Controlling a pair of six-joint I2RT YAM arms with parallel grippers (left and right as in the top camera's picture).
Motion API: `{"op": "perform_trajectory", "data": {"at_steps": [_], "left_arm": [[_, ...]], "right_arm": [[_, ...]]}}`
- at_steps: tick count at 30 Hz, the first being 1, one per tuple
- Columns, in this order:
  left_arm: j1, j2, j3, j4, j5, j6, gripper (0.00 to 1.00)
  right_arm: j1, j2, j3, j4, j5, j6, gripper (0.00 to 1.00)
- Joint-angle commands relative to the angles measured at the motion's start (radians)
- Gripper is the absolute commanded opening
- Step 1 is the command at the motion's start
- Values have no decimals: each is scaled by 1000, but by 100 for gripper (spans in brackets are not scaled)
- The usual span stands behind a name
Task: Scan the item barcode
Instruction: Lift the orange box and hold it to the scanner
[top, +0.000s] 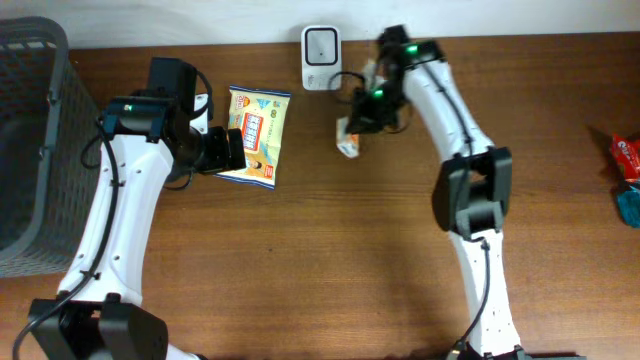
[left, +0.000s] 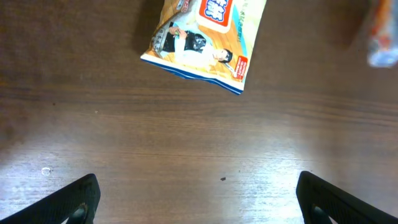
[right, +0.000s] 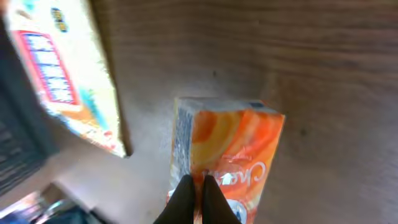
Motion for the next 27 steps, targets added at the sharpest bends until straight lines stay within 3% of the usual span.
{"op": "perform_trajectory", "data": {"at_steps": [1,4,6,8,10,13,20,27], "left_arm": [[3,0,4,-2,8,-5,99],[3,0,4,-2,8,-5,99],[3,0,4,-2,8,-5,99],[3,0,4,-2,8,-5,99],[3,0,4,-2,8,-5,99],[3,0,4,-2,8,-5,99],[3,0,4,-2,8,-5,99],[3,0,4,-2,8,-5,99]], "right_arm": [[-64,-19,-42,-69,-150,-109,4],[-151,-19,-195,-35,-85,-111,4],[-205,-19,-216,-52,155,-110,9],[-279,-21,-175,-132,279,-111,42],[-312,-21,-83,-214,274,-140,49],[-247,-21,-28,-281,121,-350,58],[-88,-16,-38,-97,130,-297,54],[-80,-14,-68,-75,200,-297,50]]}}
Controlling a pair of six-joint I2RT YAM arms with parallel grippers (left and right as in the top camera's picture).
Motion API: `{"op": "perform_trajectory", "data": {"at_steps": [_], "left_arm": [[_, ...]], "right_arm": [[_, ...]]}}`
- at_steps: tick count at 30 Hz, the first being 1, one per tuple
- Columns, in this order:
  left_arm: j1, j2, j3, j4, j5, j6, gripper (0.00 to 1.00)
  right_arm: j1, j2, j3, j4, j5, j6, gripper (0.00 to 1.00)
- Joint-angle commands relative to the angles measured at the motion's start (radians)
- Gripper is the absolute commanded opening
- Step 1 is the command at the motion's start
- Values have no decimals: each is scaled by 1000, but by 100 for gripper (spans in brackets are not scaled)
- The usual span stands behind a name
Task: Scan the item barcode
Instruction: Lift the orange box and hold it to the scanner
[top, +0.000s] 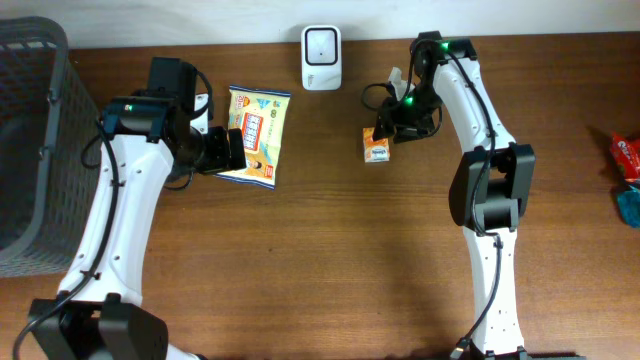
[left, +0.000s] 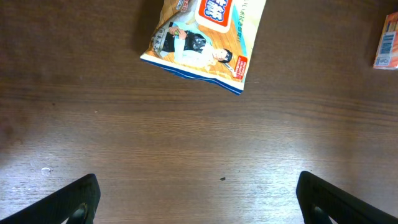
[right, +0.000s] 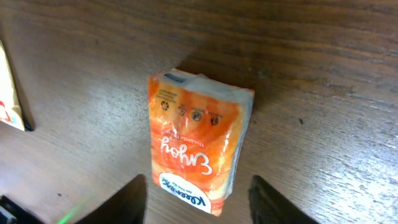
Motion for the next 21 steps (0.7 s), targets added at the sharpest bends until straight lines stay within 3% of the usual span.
{"op": "perform_trajectory", "data": {"at_steps": [1,5,7,8,10,13,14,16,18,21], "left_arm": [[3,0,4,-2,8,-5,99],[3,0,4,-2,8,-5,99],[3,0,4,-2,8,-5,99],[3,0,4,-2,8,-5,99],[3,0,4,-2,8,-5,99],[3,0,4,-2,8,-5,99],[3,0,4,-2,8,-5,99],[3,0,4,-2,8,-5,99],[3,0,4,-2,8,-5,99],[3,0,4,-2,8,-5,99]], "right_arm": [[7,-10,-47,27,16,4,50],[7,-10,-177,114,-71,23,39],[6,-10,-179,120,-71,35,7],[5,-10,-179,122,-72,84,4],[5,-10,-173,115,-208,81,4],[6,-10,-173,117,-593,63,4],[7,-10,-173,113,-783,-20,4],[12,-10,-173,110,-960,-101,4],[27,-10,-173,111,-1061,-210,4],[60,-10,-173,121,-1064,-397,4]]}}
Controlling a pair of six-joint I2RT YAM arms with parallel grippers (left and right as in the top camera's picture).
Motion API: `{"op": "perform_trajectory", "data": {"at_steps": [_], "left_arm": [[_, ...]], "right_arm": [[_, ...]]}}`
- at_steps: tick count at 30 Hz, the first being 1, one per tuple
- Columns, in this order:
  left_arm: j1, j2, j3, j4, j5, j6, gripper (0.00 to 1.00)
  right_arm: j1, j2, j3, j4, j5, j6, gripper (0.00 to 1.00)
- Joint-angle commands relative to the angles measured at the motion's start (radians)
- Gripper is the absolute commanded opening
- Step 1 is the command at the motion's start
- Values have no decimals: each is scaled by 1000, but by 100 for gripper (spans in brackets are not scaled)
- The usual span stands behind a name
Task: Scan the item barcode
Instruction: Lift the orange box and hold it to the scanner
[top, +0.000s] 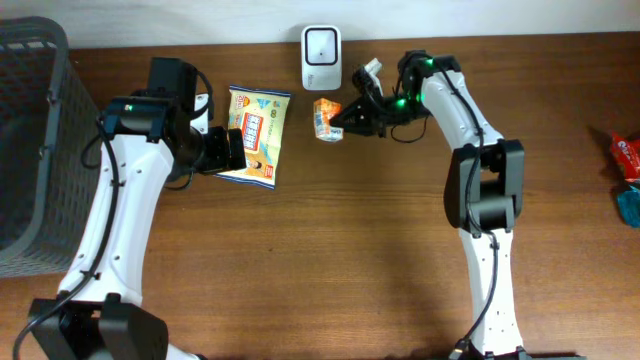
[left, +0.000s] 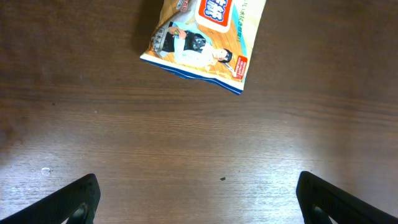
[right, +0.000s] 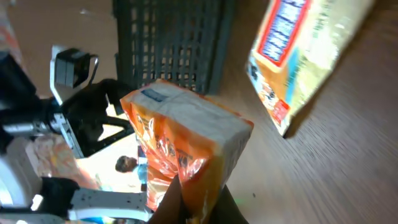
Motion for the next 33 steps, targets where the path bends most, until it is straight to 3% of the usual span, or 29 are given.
{"op": "perform_trajectory", "data": {"at_steps": [1,9,12,13,14,15,17,19,21,24,27,33], "left_arm": [[3,0,4,-2,8,-5,99],[3,0,4,-2,8,-5,99],[3,0,4,-2,8,-5,99],[3,0,4,-2,8,-5,99],[3,0,4,-2,8,-5,99],[3,0,4,-2,8,-5,99],[3,0,4,-2,8,-5,99],[3,0,4,-2,8,-5,99],[3,0,4,-2,8,-5,99],[3,0,4,-2,8,-5,99],[3,0,4,-2,8,-5,99],[3,0,4,-2,8,-5,99]], "right_arm": [[29,-1,-6,11,-66,-207,4],[30,-1,-6,31,-100,-246,4],[30,-1,-1,58,-59,-144,4],[30,-1,10,121,44,12,4],[34,-1,43,192,350,309,4],[43,-3,101,197,658,504,4],[63,-3,234,196,951,617,4],[85,-3,364,218,1247,644,4],[109,-3,404,334,1484,629,4],[192,-2,404,544,1772,235,4],[261,14,397,673,1830,-150,4],[283,84,394,686,1827,-255,4]]}}
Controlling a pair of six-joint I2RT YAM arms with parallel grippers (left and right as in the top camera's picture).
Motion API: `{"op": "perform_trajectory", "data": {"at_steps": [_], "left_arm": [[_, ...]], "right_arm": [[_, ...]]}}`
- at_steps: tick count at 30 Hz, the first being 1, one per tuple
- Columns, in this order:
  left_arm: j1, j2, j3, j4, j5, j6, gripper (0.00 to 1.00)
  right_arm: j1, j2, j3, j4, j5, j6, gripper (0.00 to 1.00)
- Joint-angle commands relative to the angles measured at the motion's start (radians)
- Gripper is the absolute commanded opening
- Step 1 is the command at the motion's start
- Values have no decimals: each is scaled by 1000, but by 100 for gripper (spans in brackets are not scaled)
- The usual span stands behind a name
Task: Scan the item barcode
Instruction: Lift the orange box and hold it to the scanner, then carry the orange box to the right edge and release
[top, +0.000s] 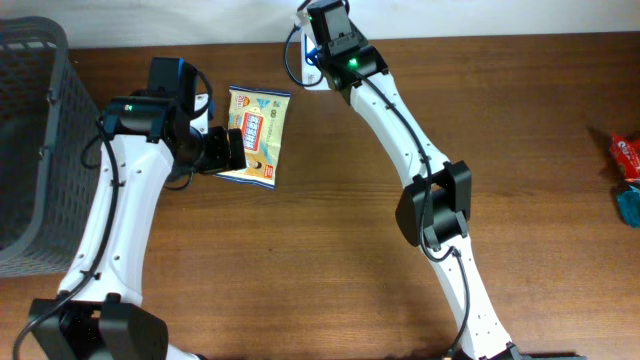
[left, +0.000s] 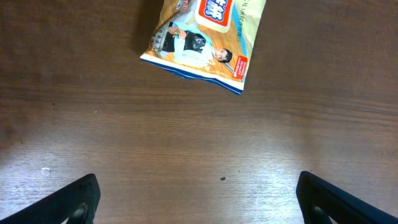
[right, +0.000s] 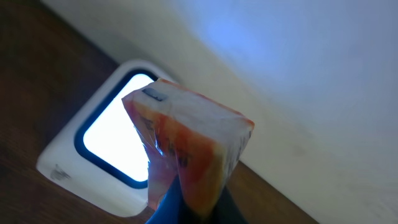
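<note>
In the right wrist view, my right gripper is shut on an orange and white tissue pack. The pack hangs close in front of the white barcode scanner, and its lit window faces the pack. In the overhead view the right wrist covers the scanner at the table's back edge, hiding the pack. My left gripper stands open low over bare wood, nothing between its fingers. It is just short of a yellow snack bag.
A dark mesh basket fills the far left. The snack bag lies flat left of the scanner, next to the left gripper. Red and teal packets sit at the right edge. A white wall runs behind the table.
My right gripper, still shut on the tissue pack, has moved from just right of the scanner to over it at the back edge. The pack now faces the lit window. The left arm is unchanged.
First my right gripper was shut on the tissue pack, low over the table right of the scanner. Then the pack lay flat on the wood under the open gripper. Then the gripper held it raised beside the scanner, and now at the scanner window. The left arm stayed put.
</note>
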Motion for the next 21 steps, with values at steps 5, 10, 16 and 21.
{"op": "perform_trajectory", "data": {"at_steps": [5,10,16,21], "left_arm": [[3,0,4,-1,8,-5,99],[3,0,4,-1,8,-5,99],[3,0,4,-1,8,-5,99],[3,0,4,-1,8,-5,99]], "right_arm": [[4,22,-6,-9,23,-38,4],[-46,-45,13,-20,183,338,4],[-423,-239,14,-412,184,815,4],[-805,-232,14,-745,183,816,4]]}}
